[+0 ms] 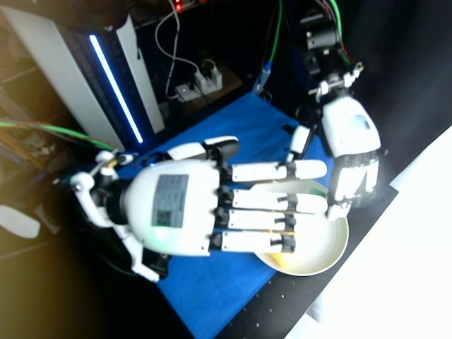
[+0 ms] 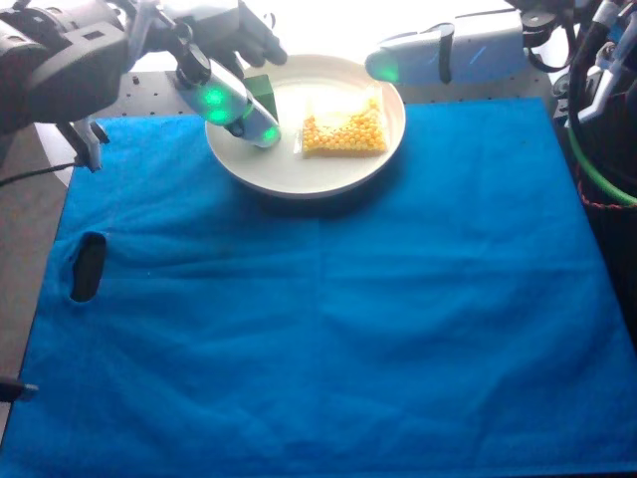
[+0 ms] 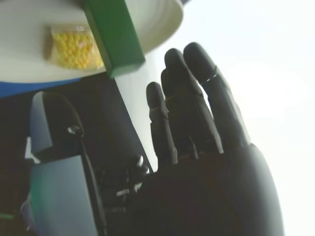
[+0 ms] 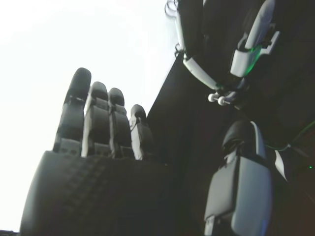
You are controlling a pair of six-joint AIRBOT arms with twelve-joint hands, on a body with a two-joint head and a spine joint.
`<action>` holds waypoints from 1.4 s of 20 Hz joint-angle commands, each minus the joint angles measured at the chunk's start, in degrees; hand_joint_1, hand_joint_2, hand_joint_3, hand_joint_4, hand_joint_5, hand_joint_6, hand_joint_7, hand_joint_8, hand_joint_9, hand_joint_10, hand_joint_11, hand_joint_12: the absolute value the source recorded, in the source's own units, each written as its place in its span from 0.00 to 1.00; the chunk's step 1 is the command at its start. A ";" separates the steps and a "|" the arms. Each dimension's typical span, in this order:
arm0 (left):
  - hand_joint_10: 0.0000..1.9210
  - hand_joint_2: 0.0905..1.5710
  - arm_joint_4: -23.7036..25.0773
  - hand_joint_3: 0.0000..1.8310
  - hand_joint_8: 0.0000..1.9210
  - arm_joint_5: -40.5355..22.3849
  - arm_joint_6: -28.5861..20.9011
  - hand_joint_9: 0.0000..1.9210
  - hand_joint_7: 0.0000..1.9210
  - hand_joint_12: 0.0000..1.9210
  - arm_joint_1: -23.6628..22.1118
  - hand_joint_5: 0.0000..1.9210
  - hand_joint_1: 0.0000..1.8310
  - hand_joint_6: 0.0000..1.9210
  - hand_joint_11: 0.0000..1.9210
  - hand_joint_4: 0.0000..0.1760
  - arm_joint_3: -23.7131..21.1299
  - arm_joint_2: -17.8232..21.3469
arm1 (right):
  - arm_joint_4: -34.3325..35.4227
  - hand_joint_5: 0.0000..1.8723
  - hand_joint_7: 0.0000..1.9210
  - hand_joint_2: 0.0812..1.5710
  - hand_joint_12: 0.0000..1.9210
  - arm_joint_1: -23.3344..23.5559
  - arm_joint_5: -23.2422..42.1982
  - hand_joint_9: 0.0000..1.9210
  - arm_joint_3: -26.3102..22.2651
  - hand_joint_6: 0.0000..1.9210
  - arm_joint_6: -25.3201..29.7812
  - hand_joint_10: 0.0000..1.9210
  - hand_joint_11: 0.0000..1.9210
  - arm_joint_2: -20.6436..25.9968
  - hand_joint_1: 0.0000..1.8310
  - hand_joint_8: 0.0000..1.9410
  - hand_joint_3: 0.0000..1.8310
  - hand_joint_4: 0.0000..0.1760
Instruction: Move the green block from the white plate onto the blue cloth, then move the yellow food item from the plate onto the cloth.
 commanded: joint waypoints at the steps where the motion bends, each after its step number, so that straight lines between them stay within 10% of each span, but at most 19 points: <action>1: 0.01 0.51 -0.20 0.00 0.01 -4.99 -0.09 0.45 0.36 0.58 -0.10 0.33 0.49 0.00 0.26 0.00 1.02 -0.49 | 1.33 0.01 0.09 0.52 0.31 1.06 7.54 0.07 -0.29 0.00 0.25 0.00 0.00 -0.04 0.21 0.00 0.00 0.67; 7: 0.02 0.55 -0.20 0.00 0.00 -4.77 -0.10 0.51 0.42 0.56 0.45 0.39 0.50 0.00 0.36 0.32 2.12 -1.83 | 0.34 0.01 0.11 0.52 0.29 1.56 8.15 0.12 -1.12 0.00 0.25 0.00 0.01 -0.03 0.19 0.00 0.00 0.69; 9: 0.03 0.57 -0.21 0.00 0.02 -4.71 -0.11 0.56 0.49 0.55 0.65 0.44 0.53 0.01 0.38 0.00 2.52 -2.26 | 0.29 0.01 0.11 0.52 0.29 1.57 8.21 0.11 -1.26 0.00 0.25 0.00 0.01 -0.03 0.20 0.00 0.00 0.71; 13: 0.06 0.60 -0.65 0.00 0.03 -5.10 -0.13 0.61 0.56 0.56 1.11 0.48 0.58 0.01 0.43 0.00 2.99 -2.92 | 0.17 0.01 0.10 0.54 0.31 1.57 8.31 0.10 -1.45 0.00 0.25 0.00 0.00 -0.03 0.19 0.00 0.00 0.68; 14: 0.09 0.65 -0.85 0.00 0.04 -5.36 -0.13 0.62 0.58 0.57 1.11 0.54 0.60 0.35 0.44 0.00 2.99 -3.03 | 0.17 0.02 0.10 0.54 0.31 1.57 8.32 0.10 -1.47 0.00 0.25 0.00 0.00 -0.03 0.20 0.00 0.00 0.75; 15: 0.14 0.67 -1.02 0.00 0.04 -5.62 -0.13 0.61 0.59 0.58 1.11 0.53 0.60 0.46 0.44 0.00 2.99 -3.15 | 0.17 0.02 0.10 0.54 0.31 1.57 8.32 0.09 -1.48 0.00 0.25 0.00 0.00 -0.03 0.21 0.00 0.00 0.76; 16: 0.15 0.69 -1.27 0.00 0.44 -5.89 -0.13 0.60 0.56 0.56 1.10 0.51 0.67 0.42 0.44 0.00 2.99 -3.23 | 0.17 0.02 0.10 0.53 0.31 1.57 8.32 0.08 -1.49 0.00 0.25 0.00 0.00 -0.04 0.21 0.00 0.00 0.80; 17: 0.16 0.68 -1.53 0.00 0.52 -6.15 -0.15 0.61 0.55 0.56 1.08 0.51 0.68 0.43 0.45 0.00 2.99 -3.24 | 0.17 0.03 0.10 0.53 0.31 1.57 8.32 0.08 -1.49 0.00 0.25 0.00 0.00 -0.04 0.22 0.00 0.00 0.79; 20: 0.21 0.68 -1.63 0.00 0.51 -7.01 -1.24 0.66 0.57 0.63 1.04 0.51 0.69 0.42 0.48 0.00 2.97 -3.19 | 0.11 0.03 0.10 0.54 0.34 1.56 8.32 0.08 -1.48 0.00 0.25 0.00 0.00 -0.04 0.22 0.00 0.00 0.70; 21: 0.49 0.66 -1.64 0.01 0.47 -7.24 -1.48 0.58 0.54 0.60 1.00 0.51 0.74 0.40 0.46 0.00 2.92 -3.07 | 0.09 0.03 0.11 0.54 0.34 1.56 8.32 0.08 -1.48 0.00 0.25 0.00 0.00 -0.04 0.21 0.01 0.00 0.70; 22: 0.56 0.67 -1.64 0.00 0.48 -7.37 -1.68 0.54 0.52 0.58 0.93 0.49 0.75 0.45 0.46 0.00 2.89 -2.93 | 0.06 0.04 0.11 0.54 0.34 1.56 8.32 0.09 -1.48 0.00 0.25 0.00 0.00 -0.04 0.22 0.01 0.00 0.71; 25: 0.41 0.68 -1.63 0.00 0.52 -9.37 -3.79 0.57 0.55 0.58 0.60 0.52 0.70 0.41 0.49 0.00 2.26 -1.79 | 0.06 0.03 0.10 0.54 0.34 1.56 8.32 0.09 -1.48 0.00 0.25 0.00 0.00 -0.04 0.20 0.00 0.00 0.63; 26: 0.59 0.72 -1.62 0.00 0.71 -10.09 -4.21 0.46 0.37 0.58 0.36 0.53 0.73 0.45 0.49 0.00 1.77 -1.15 | 0.06 0.03 0.10 0.54 0.34 1.56 8.32 0.09 -1.48 0.00 0.25 0.00 0.00 -0.04 0.20 0.00 0.00 0.63; 28: 0.55 0.71 -0.85 0.00 0.72 -11.54 -4.21 0.46 0.41 0.71 -0.61 0.57 0.68 0.34 0.41 0.00 -0.65 1.12 | 0.06 0.03 0.10 0.54 0.29 1.56 8.32 0.08 -1.49 0.00 0.25 0.00 0.00 -0.03 0.22 0.00 0.00 0.60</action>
